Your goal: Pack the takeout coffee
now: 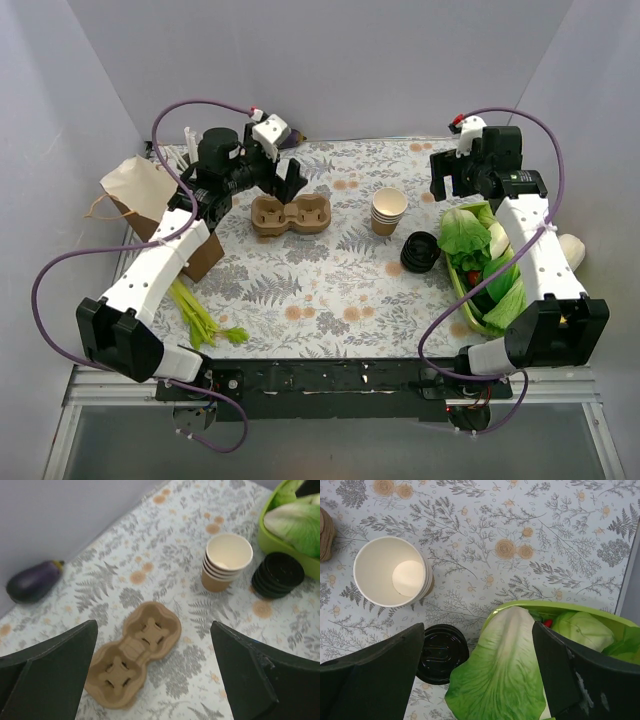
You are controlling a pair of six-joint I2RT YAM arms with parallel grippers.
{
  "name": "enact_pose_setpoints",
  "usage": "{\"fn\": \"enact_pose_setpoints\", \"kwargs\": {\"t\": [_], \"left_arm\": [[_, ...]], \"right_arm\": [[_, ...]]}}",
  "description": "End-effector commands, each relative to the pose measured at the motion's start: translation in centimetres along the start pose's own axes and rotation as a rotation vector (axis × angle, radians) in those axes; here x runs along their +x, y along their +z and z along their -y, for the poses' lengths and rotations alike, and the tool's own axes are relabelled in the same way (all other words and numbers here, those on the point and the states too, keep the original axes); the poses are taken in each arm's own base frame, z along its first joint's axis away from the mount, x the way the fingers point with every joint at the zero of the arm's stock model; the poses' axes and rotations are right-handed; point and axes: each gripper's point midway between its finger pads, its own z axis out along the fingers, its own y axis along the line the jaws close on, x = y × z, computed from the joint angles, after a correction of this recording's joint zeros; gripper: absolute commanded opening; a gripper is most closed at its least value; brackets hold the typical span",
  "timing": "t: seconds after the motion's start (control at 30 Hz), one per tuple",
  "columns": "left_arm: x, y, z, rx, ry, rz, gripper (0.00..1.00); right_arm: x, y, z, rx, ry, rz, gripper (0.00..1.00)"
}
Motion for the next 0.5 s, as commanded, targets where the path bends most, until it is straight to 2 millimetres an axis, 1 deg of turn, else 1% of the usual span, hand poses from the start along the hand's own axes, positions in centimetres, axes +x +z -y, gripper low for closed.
{"fn": "enact_pose_setpoints", "kwargs": {"t": [0.0, 0.03, 0.07, 0.1, 0.13, 0.17, 0.2, 0.23, 0.27, 0.3, 0.33, 0.37, 0.4, 0.43, 0.47], "left_arm": [[4.8, -1.0, 2.8, 0.103, -0.099, -0.155, 0.98], [6.5, -1.3, 3.6, 0.131, -0.133, -0.190, 0.98], [7.4, -1.8, 4.3, 0.143, -0.174, -0.221, 0.98], [8.2, -2.1, 4.8, 0.153, -0.204, -0.242, 0.98], [9.8, -2.3, 5.1, 0.141, -0.246, -0.277, 0.98], [10.3, -2.4, 5.2, 0.117, -0.303, -0.287, 0.98], [10.2, -2.8, 5.2, 0.105, -0.312, -0.279, 0.98], [10.4, -2.8, 5.1, 0.094, -0.322, -0.280, 0.98], [10.6, -2.9, 5.0, 0.081, -0.320, -0.274, 0.98], [10.4, -2.9, 4.9, 0.080, -0.308, -0.269, 0.98], [10.5, -2.9, 4.8, 0.079, -0.298, -0.269, 0.98], [10.4, -2.8, 4.6, 0.073, -0.289, -0.268, 0.98], [10.4, -2.8, 4.5, 0.073, -0.276, -0.266, 0.98], [10.5, -2.7, 4.4, 0.071, -0.275, -0.271, 0.98], [10.6, -2.6, 4.5, 0.073, -0.272, -0.272, 0.98]], "right_arm": [[-2.2, -0.4, -1.3, -0.107, -0.147, 0.037, 0.96], [-2.4, -0.3, -2.6, -0.197, -0.192, 0.043, 0.95], [-1.5, -0.6, -3.6, -0.268, -0.229, 0.011, 0.95], [-2.3, -1.1, -4.2, -0.329, -0.345, 0.044, 0.93], [-1.8, -1.0, -6.1, -0.440, -0.369, 0.043, 0.91], [-1.6, -1.2, -6.9, -0.473, -0.393, 0.029, 0.90], [-2.0, -1.2, -7.4, -0.486, -0.422, 0.033, 0.89], [-1.7, -0.4, -8.5, -0.508, -0.453, 0.005, 0.88], [-1.6, -0.1, -9.1, -0.520, -0.482, -0.006, 0.87], [-1.1, 0.1, -9.8, -0.536, -0.509, -0.036, 0.86], [-1.0, 1.0, -10.4, -0.522, -0.572, -0.057, 0.86], [-1.0, 1.6, -10.7, -0.511, -0.596, -0.069, 0.85], [-0.8, 2.0, -10.9, -0.504, -0.612, -0.086, 0.81], [-1.0, 3.0, -11.2, -0.496, -0.628, -0.108, 0.77], [-1.2, 3.3, -11.4, -0.495, -0.625, -0.124, 0.75]]}}
